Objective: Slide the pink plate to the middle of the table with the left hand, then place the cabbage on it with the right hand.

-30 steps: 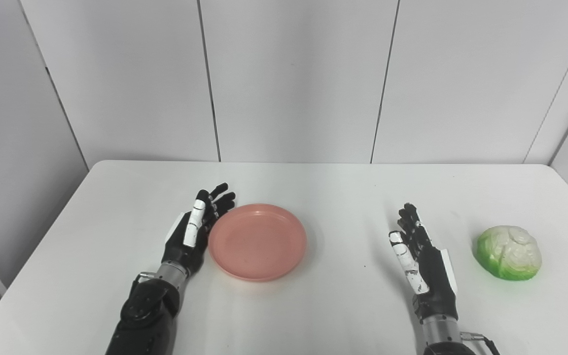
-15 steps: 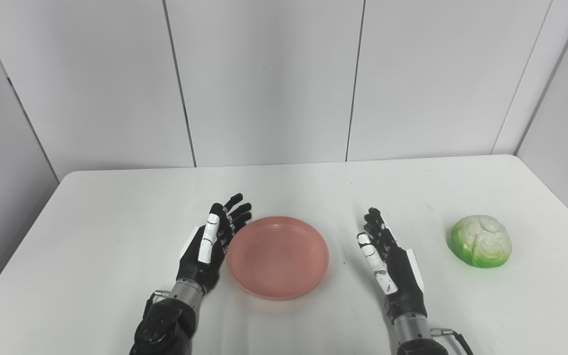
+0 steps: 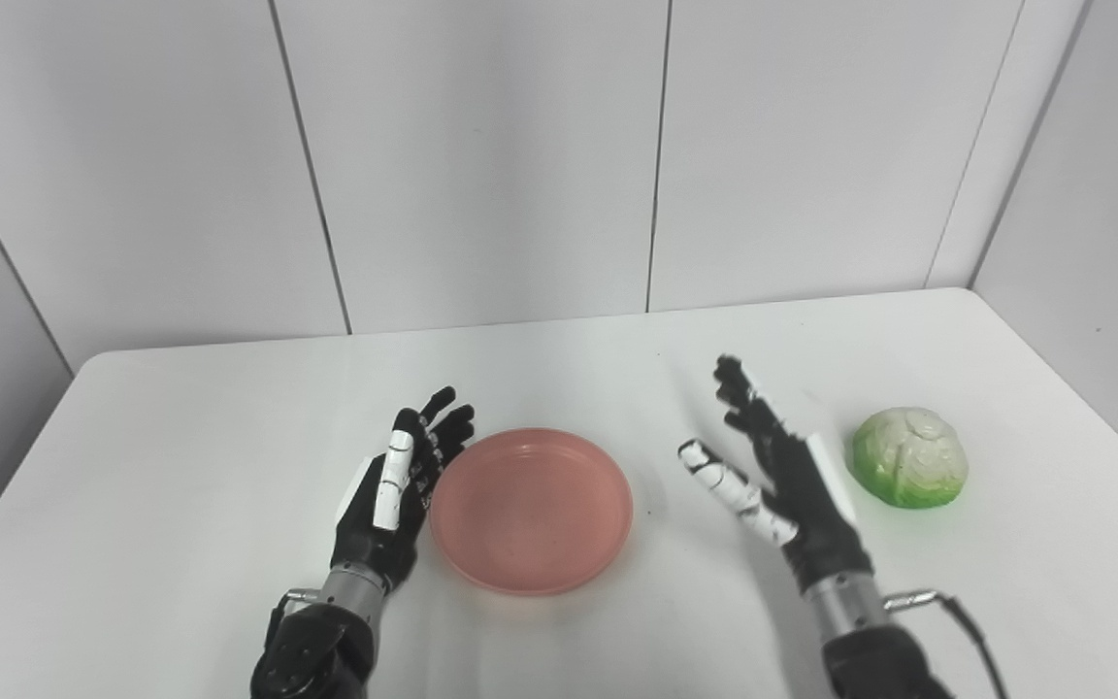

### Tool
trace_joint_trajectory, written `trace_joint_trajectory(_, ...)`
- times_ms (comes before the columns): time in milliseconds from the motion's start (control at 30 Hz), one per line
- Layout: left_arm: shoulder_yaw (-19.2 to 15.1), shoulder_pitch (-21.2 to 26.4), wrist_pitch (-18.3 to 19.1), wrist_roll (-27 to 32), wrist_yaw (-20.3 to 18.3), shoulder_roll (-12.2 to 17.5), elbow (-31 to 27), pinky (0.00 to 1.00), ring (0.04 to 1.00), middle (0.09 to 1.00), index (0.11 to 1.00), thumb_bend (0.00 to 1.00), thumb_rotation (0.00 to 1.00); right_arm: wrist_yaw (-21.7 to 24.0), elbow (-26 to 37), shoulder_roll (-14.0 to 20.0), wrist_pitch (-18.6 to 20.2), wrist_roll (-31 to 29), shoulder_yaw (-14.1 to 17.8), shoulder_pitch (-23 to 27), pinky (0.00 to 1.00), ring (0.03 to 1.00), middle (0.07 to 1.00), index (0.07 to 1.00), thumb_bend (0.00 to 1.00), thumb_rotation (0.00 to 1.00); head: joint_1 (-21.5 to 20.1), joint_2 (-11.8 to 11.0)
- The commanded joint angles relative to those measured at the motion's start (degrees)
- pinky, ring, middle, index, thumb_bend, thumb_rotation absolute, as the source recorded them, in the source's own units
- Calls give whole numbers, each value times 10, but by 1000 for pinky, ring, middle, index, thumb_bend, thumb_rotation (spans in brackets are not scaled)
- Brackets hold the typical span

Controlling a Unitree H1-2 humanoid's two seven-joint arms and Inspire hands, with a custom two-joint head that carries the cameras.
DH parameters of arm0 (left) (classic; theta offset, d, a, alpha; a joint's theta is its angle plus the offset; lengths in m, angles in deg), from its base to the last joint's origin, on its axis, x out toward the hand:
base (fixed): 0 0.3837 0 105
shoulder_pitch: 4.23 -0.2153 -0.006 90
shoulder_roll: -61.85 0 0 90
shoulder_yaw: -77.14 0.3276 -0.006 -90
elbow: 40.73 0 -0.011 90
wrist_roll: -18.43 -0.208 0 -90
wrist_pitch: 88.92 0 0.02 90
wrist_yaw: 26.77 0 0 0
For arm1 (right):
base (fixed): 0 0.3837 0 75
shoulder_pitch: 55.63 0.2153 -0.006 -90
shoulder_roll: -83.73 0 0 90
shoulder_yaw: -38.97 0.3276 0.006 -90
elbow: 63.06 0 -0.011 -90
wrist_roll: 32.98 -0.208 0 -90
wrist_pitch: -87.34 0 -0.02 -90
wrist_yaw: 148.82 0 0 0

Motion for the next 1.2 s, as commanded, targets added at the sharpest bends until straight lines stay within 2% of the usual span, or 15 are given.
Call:
trace_joint_trajectory(0,8,-6,-15,-7,4,-10,19,991,929,906,912,763,1000,14,37,22,21,1,10,20,867,912,935,935,617,695,-4,-1)
trace_joint_trajectory(167,11,-2,-27,-15,8,-8,31,1000,933,913,918,754,1000,36,66,74,55,1,36,34,862,912,935,939,617,656,-39,-5)
trace_joint_trajectory(233,11,1,-32,-17,7,-7,36,1000,934,913,918,755,1000,43,71,95,75,4,47,42,866,914,930,936,667,651,-55,-5)
trace_joint_trajectory(267,10,2,-34,-16,6,-6,38,1000,936,915,922,751,1000,46,72,103,83,5,51,45,834,899,919,926,694,598,-55,-5)
trace_joint_trajectory(333,10,6,-39,-14,0,-1,44,1000,938,915,922,747,1000,56,65,133,96,20,52,52,808,889,913,922,713,557,-80,-10)
trace_joint_trajectory(433,6,10,-46,-6,-9,6,54,1000,942,917,925,756,1000,79,45,192,131,69,49,63,826,883,896,909,817,546,-103,-13)
trace_joint_trajectory(533,3,14,-41,-1,-15,14,56,1000,940,914,924,760,1000,100,34,225,160,89,45,69,821,877,887,898,866,524,-142,-19)
trace_joint_trajectory(567,3,15,-43,0,-18,16,59,1000,940,916,927,758,1000,106,30,235,165,94,43,70,804,876,885,891,878,500,-142,-19)
trace_joint_trajectory(667,-1,21,-56,2,-25,21,73,1000,945,922,936,752,1000,121,15,264,172,113,31,73,788,879,889,889,886,482,-159,-22)
trace_joint_trajectory(767,-6,25,-63,5,-26,22,85,983,928,910,924,767,1000,136,3,284,184,128,23,78,833,907,910,888,920,448,-162,-21)
trace_joint_trajectory(900,-9,30,-70,10,-33,25,96,966,920,905,916,773,1000,157,-20,313,178,145,12,89,836,920,927,897,982,472,-174,-23)
trace_joint_trajectory(1067,-10,31,-75,13,-45,30,104,999,940,919,935,780,1000,179,-44,341,181,163,3,105,870,945,940,917,1000,378,-178,-24)
trace_joint_trajectory(1167,-11,31,-77,11,-44,31,103,990,934,920,935,777,1000,189,-53,355,186,178,-6,111,877,951,942,926,1000,369,-178,-23)
